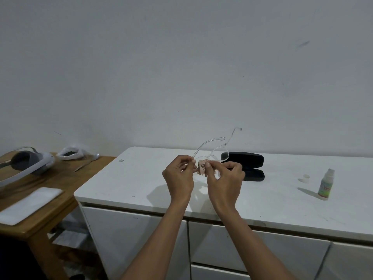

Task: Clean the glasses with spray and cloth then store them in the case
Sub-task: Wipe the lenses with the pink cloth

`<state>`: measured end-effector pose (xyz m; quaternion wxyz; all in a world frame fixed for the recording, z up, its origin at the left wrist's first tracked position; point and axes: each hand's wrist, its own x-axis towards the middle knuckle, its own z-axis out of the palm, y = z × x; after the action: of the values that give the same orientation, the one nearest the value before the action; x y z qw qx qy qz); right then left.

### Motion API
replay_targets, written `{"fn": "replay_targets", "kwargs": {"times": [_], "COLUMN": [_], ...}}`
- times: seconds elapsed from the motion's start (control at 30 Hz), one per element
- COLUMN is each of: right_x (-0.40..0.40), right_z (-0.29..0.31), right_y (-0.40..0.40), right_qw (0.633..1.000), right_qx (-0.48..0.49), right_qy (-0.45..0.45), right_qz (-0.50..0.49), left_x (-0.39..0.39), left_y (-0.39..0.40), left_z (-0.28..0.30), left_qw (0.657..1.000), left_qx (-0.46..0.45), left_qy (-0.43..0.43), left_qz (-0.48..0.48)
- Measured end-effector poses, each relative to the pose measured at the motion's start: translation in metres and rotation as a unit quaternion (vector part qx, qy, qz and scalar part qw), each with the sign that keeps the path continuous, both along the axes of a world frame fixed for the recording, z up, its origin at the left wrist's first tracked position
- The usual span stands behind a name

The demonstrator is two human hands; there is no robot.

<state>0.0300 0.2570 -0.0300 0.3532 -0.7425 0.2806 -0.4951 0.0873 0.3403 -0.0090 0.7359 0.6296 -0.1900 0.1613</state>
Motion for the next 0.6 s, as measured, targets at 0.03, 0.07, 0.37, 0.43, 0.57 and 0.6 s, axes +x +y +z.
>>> {"fn": "replay_targets", "kwargs": {"times": [0.03,0.07,0.37,0.43,0.57,0.6], "right_x": [0.0,-0.001,0.0,0.003,0.011,0.013], "right_z": [0.0,0.0,0.01,0.013,0.021,0.022], "right_y": [0.0,0.0,0.005,0.007,0.01,0.011], "right_qw": [1.0,1.0,0.959,0.939,0.897,0.891], "right_qx": [0.002,0.012,0.22,0.274,0.36,0.369], "right_qy": [0.003,0.007,-0.131,-0.168,-0.231,-0.237], "right_qz": [-0.004,0.007,0.122,0.118,0.114,0.119], "left_x": [0.0,-0.001,-0.008,-0.007,-0.006,-0.005], "left_y": [0.0,-0.001,-0.004,-0.005,-0.008,-0.009], "left_z": [-0.001,-0.001,0.002,0.004,0.006,0.007], "left_qw": [1.0,1.0,0.999,0.999,0.998,0.998], "left_qx": [0.001,0.002,-0.012,-0.007,0.004,0.006], "left_qy": [0.001,0.004,0.032,0.025,0.003,-0.003], "left_qz": [0.001,0.0,-0.039,-0.047,-0.057,-0.055]}}
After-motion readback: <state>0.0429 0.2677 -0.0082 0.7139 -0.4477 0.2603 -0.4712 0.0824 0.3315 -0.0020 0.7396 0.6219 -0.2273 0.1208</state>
